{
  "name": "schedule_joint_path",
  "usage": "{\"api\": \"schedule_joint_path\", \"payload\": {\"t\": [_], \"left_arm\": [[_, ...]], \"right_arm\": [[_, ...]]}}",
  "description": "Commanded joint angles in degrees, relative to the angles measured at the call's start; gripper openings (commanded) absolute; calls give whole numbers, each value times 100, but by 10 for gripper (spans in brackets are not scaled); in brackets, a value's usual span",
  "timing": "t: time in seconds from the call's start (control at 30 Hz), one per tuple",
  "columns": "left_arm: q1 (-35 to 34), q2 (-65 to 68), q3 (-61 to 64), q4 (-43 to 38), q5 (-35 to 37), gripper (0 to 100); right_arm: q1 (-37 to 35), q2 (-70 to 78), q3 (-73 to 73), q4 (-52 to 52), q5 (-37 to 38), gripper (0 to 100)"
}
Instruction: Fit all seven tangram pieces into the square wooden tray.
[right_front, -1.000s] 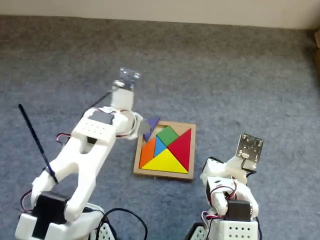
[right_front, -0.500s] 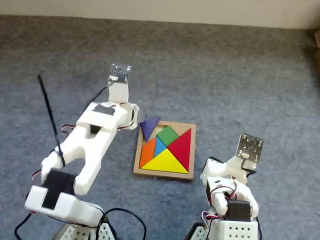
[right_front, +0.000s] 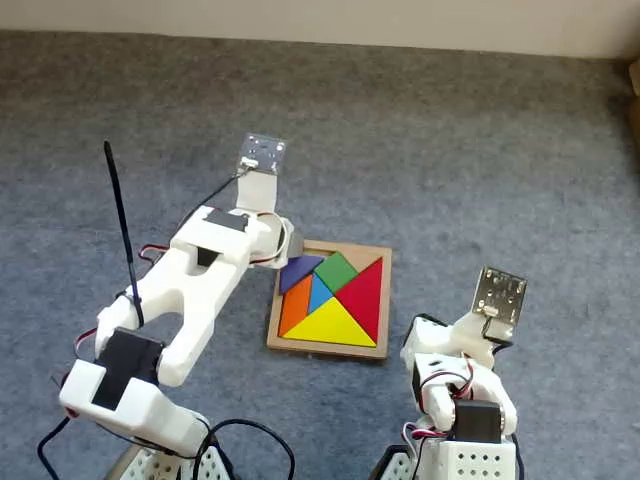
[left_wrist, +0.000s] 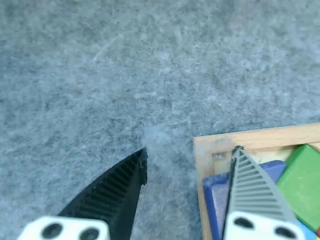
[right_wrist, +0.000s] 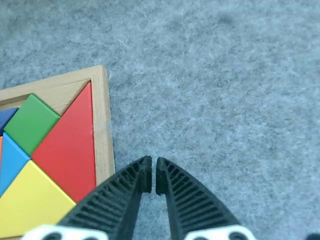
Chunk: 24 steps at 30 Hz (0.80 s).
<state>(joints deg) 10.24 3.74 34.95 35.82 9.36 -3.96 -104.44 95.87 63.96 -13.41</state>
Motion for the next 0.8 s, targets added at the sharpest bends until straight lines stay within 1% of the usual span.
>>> {"api": "schedule_joint_path", "payload": {"t": [0.0,0.17,0.27,0.37,0.57,0.77], "left_arm": [[84,-365,-268,44,-9,256],[75,-426,-277,53,-9,256],[-57,-681,-224,62,18,256],[-198,-1059,-4,62,18,256],[-163,-1815,778,62,0,256],[-48,-1780,1042,62,0,256]], "right_arm": [[84,-75,804,-4,-35,31],[84,-75,804,-4,-35,31],[84,-75,804,-4,-35,31],[84,-75,804,-4,-35,31],[84,-75,804,-4,-35,31],[84,-75,804,-4,-35,31]]}}
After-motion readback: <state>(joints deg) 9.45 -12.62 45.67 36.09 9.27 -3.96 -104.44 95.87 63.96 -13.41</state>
